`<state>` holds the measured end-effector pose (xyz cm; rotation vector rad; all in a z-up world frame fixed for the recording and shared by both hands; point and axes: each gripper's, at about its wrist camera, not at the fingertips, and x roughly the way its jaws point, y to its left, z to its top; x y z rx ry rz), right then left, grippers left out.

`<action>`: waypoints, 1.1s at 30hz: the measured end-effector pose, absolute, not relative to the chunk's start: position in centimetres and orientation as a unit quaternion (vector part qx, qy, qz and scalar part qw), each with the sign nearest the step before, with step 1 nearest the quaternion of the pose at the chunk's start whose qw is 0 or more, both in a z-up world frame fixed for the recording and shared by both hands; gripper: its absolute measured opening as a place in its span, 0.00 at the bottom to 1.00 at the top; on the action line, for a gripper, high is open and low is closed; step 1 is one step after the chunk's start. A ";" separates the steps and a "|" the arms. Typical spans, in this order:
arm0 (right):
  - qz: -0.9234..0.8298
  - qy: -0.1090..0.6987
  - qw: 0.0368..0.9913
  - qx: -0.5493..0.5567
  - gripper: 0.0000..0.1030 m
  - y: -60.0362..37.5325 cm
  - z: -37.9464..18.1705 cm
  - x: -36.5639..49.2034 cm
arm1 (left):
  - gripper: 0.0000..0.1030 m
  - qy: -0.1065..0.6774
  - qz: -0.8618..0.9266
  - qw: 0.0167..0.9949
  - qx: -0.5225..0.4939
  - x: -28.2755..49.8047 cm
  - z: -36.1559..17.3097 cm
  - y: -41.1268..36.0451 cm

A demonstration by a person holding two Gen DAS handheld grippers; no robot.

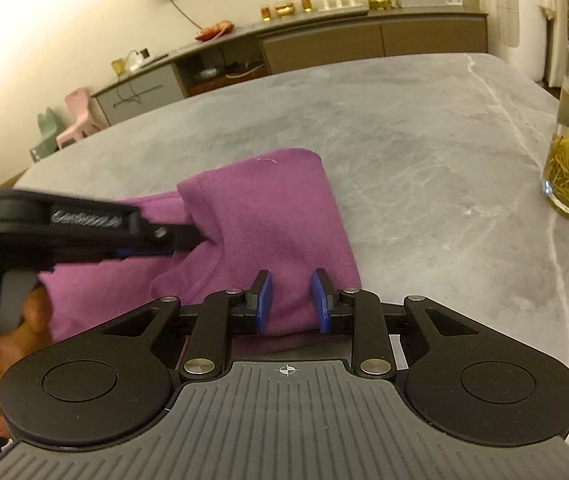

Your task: Fold clothes

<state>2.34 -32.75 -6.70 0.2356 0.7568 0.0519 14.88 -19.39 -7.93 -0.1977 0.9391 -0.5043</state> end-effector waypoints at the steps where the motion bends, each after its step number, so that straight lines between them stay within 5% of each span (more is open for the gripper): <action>1: 0.026 0.369 0.922 0.114 0.21 -33.1 -6.9 2.8 | 0.17 0.442 -0.238 0.861 -0.079 15.1 -7.8 -19.8; 2: 0.027 0.370 0.921 0.117 0.21 -33.3 -7.0 3.0 | 0.11 0.436 -0.235 0.866 -0.063 15.3 -7.6 -20.3; 10: 0.009 0.294 0.939 0.179 0.21 -35.5 -5.0 6.5 | 0.11 0.428 -0.220 0.876 0.007 15.3 -7.8 -22.4; 15: 0.011 0.362 0.919 0.155 0.12 -34.1 -7.5 10.1 | 0.12 0.422 -0.218 0.879 0.043 14.7 -7.5 -23.0; 24: 0.009 0.362 0.915 0.177 0.11 -36.4 -6.6 6.4 | 0.13 0.426 -0.215 0.877 0.047 14.6 -7.5 -23.3; 33: -0.020 0.374 0.916 0.144 0.44 -36.2 -7.0 5.1 | 0.23 0.422 -0.211 0.880 0.057 13.0 -7.3 -22.4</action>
